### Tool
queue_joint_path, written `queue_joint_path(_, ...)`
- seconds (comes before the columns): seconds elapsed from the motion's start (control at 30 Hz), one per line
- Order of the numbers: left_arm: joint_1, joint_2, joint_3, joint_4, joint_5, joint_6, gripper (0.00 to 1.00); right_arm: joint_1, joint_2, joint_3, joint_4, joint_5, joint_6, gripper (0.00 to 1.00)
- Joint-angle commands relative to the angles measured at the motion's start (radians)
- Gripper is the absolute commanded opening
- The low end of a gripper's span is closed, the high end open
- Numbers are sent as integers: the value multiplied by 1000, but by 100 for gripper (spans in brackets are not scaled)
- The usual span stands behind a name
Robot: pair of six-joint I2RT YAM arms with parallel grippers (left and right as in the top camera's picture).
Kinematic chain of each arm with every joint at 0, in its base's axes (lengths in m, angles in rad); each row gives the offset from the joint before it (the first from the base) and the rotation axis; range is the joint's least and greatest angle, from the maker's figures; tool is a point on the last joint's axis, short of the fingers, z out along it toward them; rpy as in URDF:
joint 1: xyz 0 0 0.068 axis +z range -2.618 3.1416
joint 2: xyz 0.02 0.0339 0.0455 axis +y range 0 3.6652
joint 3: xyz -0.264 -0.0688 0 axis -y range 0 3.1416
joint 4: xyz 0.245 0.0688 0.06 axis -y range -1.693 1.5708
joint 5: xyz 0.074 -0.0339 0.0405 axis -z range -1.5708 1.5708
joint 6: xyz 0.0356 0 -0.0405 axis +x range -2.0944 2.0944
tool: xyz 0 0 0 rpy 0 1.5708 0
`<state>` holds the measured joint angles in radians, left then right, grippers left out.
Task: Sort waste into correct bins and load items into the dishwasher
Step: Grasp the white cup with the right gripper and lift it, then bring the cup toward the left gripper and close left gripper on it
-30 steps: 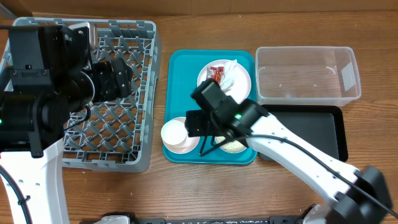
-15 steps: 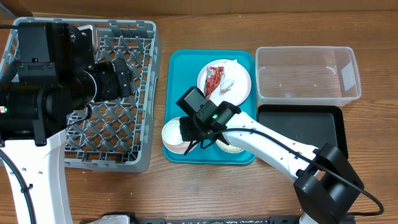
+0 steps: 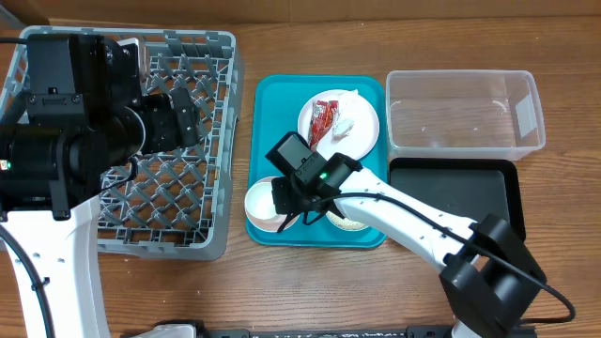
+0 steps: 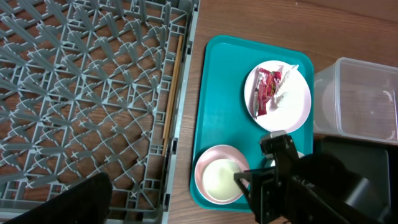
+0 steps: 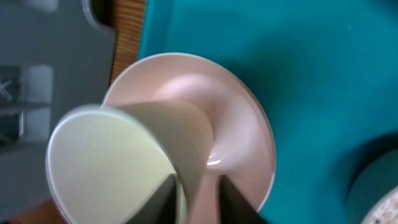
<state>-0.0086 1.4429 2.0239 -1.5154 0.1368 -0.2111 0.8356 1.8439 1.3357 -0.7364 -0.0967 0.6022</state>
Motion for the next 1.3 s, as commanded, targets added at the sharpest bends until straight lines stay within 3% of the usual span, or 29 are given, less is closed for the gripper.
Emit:
queue_joint_path(0.0, 3, -3, 7, 2, -14, -13, 91, 1, 21, 6, 6, 10, 1, 12)
queue_joint_path(0.07, 3, -2, 7, 2, -14, -13, 91, -4, 19, 8, 6, 8, 1, 4)
queue_joint_path(0.33, 3, 5, 7, 2, -13, -13, 93, -90, -136, 8, -32, -52, 0, 4)
queue_joint_path(0.5, 3, 8, 6, 8, 35, 5, 100, -266, -317, 8, 2, -367, -144, 4)
queue_joint_path(0.6, 3, 13, 6, 32, 217, 90, 100, -423, -408, 8, 41, -665, -269, 4)
queue_joint_path(0.73, 3, 33, 6, 55, 661, 288, 100, -622, -463, 8, 50, -969, -348, 4)
queue_joint_path(0.87, 7, 82, 6, 50, 859, 314, 100, -747, -462, 8, 51, -1154, -396, 4)
queue_joint_path(1.07, 31, 232, 6, 43, 1396, 386, 95, -781, -460, 8, 64, -1264, -439, 4)
queue_joint_path(1.27, 40, 383, 3, -94, 1446, 475, 96, -775, -460, 8, 117, -1263, -392, 4)
